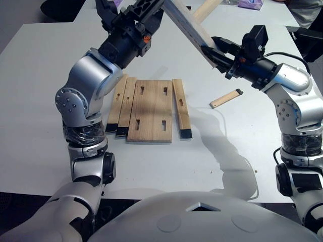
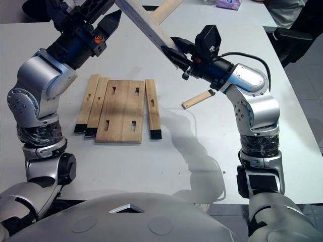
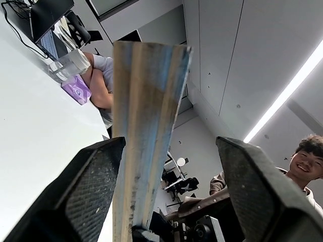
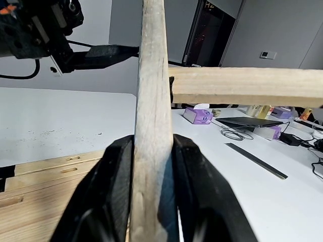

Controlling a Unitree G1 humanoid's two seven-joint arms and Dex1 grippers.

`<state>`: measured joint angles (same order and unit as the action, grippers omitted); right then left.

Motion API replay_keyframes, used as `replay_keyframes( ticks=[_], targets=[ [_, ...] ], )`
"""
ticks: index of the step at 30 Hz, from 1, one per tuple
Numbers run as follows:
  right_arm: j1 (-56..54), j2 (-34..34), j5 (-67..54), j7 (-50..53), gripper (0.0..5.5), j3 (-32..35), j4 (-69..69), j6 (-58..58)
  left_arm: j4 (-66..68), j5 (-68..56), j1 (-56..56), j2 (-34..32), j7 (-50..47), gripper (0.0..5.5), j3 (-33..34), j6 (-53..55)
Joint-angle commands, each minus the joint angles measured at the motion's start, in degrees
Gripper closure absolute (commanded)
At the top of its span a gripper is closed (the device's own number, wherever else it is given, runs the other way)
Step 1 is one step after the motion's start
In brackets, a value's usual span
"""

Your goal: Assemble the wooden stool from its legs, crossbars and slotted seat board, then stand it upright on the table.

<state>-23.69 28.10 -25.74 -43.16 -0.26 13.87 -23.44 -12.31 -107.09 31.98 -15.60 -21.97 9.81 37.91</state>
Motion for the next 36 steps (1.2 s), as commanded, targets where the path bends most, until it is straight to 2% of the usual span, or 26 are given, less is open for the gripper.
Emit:
replay_keyframes(
  ticks=[1, 6, 27, 34, 36],
  targets=[
    [-0.23, 0.17, 0.47, -0.02, 4.45, 0.02, 1.03, 0.79, 2.60, 0.80, 1.18, -2.11, -1.69, 2.15, -0.75, 2.11],
    [-1.00, 0.53, 0.92, -0.25, 4.45, 0.32, 0.60, 1.38, 4.25, 0.80, 1.18, -4.23, -0.81, 2.15, -1.68, 5.72],
    [1.95, 0.14, 1.95, -3.23, 4.45, -2.49, 2.67, 3.09, 8.11, -0.46, 2.31, -5.57, 4.85, 2.15, -1.36, 11.36],
    [2.73, 0.27, 2.20, -3.57, 4.45, -2.74, 2.82, 3.19, 7.63, 1.52, 1.82, -6.29, 6.79, 3.23, -0.98, 12.23],
    [3.23, 0.68, 2.32, -3.63, 4.45, -2.44, 2.78, 3.29, 6.73, 2.87, 1.50, -7.07, 8.29, 3.30, -0.50, 12.49]
  ],
)
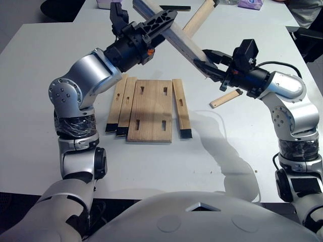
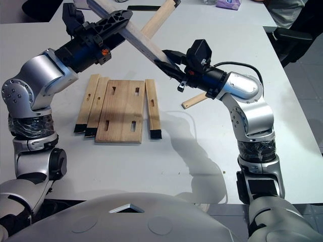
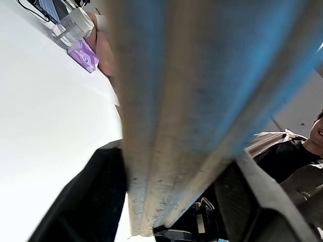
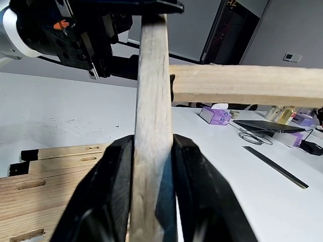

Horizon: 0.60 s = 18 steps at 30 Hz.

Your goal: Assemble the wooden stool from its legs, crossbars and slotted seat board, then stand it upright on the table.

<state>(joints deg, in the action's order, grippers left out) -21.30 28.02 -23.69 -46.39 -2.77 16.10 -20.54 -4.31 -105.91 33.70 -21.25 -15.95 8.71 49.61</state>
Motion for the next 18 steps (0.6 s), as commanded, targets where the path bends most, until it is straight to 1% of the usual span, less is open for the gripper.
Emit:
replay_keyframes(
  ticks=[1, 6, 7, 14, 15, 17, 18],
  targets=[
    [0.99, 0.92, 0.29, -0.44, 4.45, 0.22, 0.55, 0.41, -2.13, 2.41, -0.46, -1.92, 3.21, 3.32, 0.83, 0.95],
    [0.81, 0.83, 0.61, 0.00, 4.45, 0.35, 0.32, 0.32, -4.75, 4.28, -1.69, -2.63, 5.08, 3.40, 1.56, 0.91],
    [0.74, 0.96, 1.11, -0.01, 4.07, 0.05, -0.01, 0.52, -5.25, 4.67, -1.86, -2.70, 5.53, 3.41, 1.76, 0.72],
    [3.48, 2.98, 0.05, -2.68, 3.07, -0.75, 1.56, -1.27, -3.85, 10.11, -0.79, -4.44, 9.08, 3.44, 3.09, 0.26],
    [3.75, 3.25, -0.20, -3.01, 2.99, -0.38, 1.49, -1.46, -3.55, 11.67, -0.61, -5.01, 10.28, 3.44, 3.33, 0.18],
    [4.68, 4.53, -0.51, -3.75, 2.64, 1.03, 0.72, -1.75, -3.13, 15.42, -0.55, -6.79, 13.45, 3.44, 4.36, -0.21],
    [5.05, 5.34, -0.32, -3.85, 2.55, 1.95, -0.45, -1.65, -3.35, 18.09, -0.83, -8.68, 16.09, 3.44, 5.23, -0.50]
  ],
)
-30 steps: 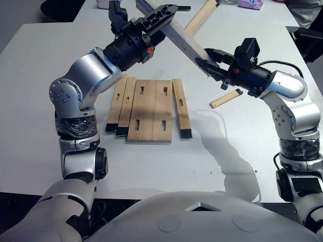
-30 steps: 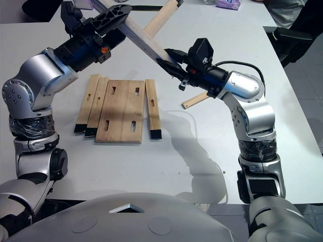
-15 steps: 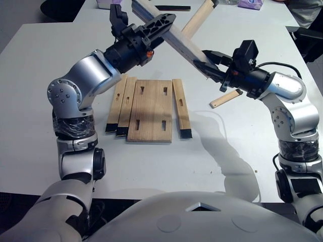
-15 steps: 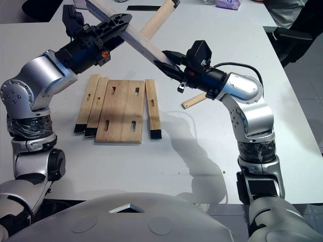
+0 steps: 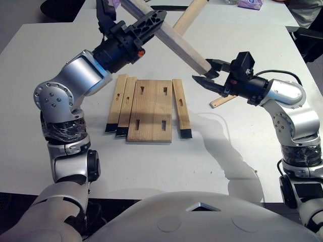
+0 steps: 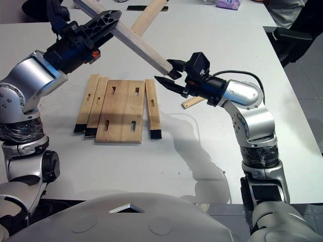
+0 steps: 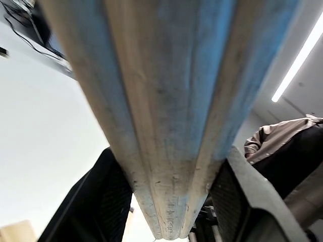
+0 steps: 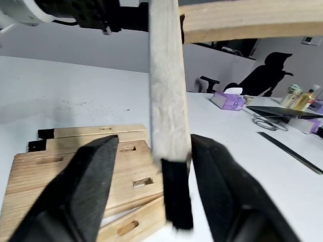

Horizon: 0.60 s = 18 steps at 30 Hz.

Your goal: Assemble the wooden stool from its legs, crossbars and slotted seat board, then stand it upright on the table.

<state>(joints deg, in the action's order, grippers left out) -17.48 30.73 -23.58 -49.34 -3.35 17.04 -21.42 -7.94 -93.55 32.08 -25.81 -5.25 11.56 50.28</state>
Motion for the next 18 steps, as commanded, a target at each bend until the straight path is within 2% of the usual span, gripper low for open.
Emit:
replay_keyframes(
  ticks=[1, 4, 7, 10, 13, 18],
  targets=[
    [1.69, 3.34, -0.15, -0.57, 2.47, 3.46, -2.17, -0.91, 0.21, 8.35, 0.68, -6.03, 8.31, 3.44, 2.95, -1.41],
    [3.06, 4.13, -0.19, 1.72, 2.47, 6.83, -4.60, -2.04, -1.50, 16.59, -2.39, -13.81, 22.41, 3.45, 4.10, -1.86],
    [2.56, 2.58, 0.66, 4.86, 2.47, 8.17, -7.16, -1.25, -6.54, 21.41, -12.65, -23.98, 42.76, 3.45, 7.42, -1.29],
    [6.22, 1.72, 1.04, 8.81, 2.47, 10.58, -5.08, -0.55, -5.24, 26.08, -16.35, -32.03, 61.51, 3.45, 6.99, -2.77],
    [7.10, 0.55, 1.60, 11.71, 2.47, 10.99, -4.71, 0.02, -1.34, 31.97, -16.26, -34.50, 72.90, 3.45, 3.89, -7.62],
    [4.58, -0.33, 2.87, 13.65, 2.47, 9.87, -7.52, 1.13, 4.24, 43.34, -17.81, -33.45, 87.24, 3.45, 0.56, -21.06]
  ],
)
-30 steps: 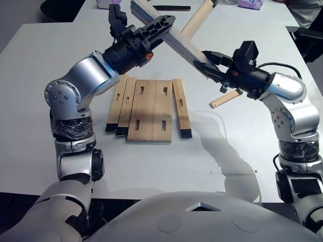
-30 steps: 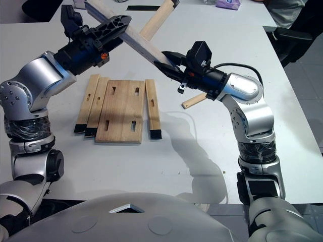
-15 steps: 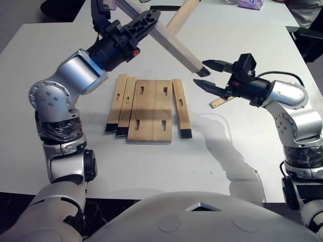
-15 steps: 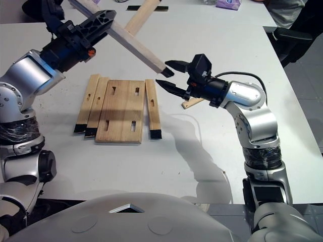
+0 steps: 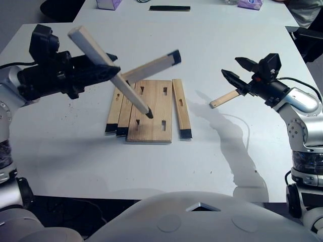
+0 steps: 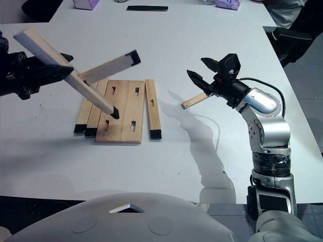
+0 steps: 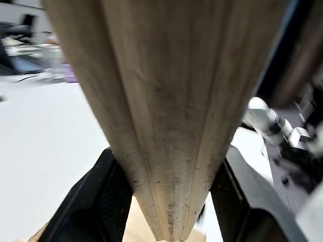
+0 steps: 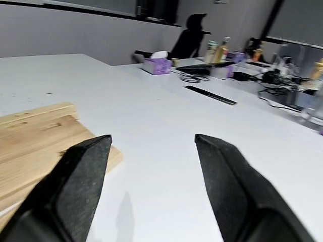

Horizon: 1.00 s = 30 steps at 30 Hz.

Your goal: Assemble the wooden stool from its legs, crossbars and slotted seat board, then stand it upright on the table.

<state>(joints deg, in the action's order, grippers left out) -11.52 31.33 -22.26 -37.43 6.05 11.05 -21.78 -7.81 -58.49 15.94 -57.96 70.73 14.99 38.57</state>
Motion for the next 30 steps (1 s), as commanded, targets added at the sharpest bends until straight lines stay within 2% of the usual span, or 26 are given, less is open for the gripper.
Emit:
replay_keyframes(
  ticks=[1, 6, 15, 22, 30],
  targets=[
    [-1.76, -0.96, 1.70, 1.71, 2.47, 0.28, -1.98, 1.71, 5.34, 9.94, -1.88, -1.16, 13.41, 3.45, -3.29, -11.22],
    [-2.45, -1.60, 2.32, 2.01, 2.47, 0.14, -3.26, 2.75, 11.79, 15.87, 0.74, 0.80, 19.30, 3.45, -4.73, -18.32],
    [-4.38, -1.84, 2.98, 0.62, 2.47, -0.62, -6.70, 3.47, 10.73, 16.67, -0.89, 5.08, 19.07, 3.45, -4.49, -18.61],
    [-6.12, -1.77, 3.31, 0.21, 2.47, -0.98, -8.83, 4.06, 11.43, 19.27, -2.86, 4.65, 20.14, 3.45, -4.84, -20.74],
    [-5.73, -2.01, 3.33, 0.31, 2.47, -1.13, -8.62, 4.03, 9.11, 16.26, -1.94, 3.08, 19.71, 3.45, -1.70, -17.51]
  ],
)
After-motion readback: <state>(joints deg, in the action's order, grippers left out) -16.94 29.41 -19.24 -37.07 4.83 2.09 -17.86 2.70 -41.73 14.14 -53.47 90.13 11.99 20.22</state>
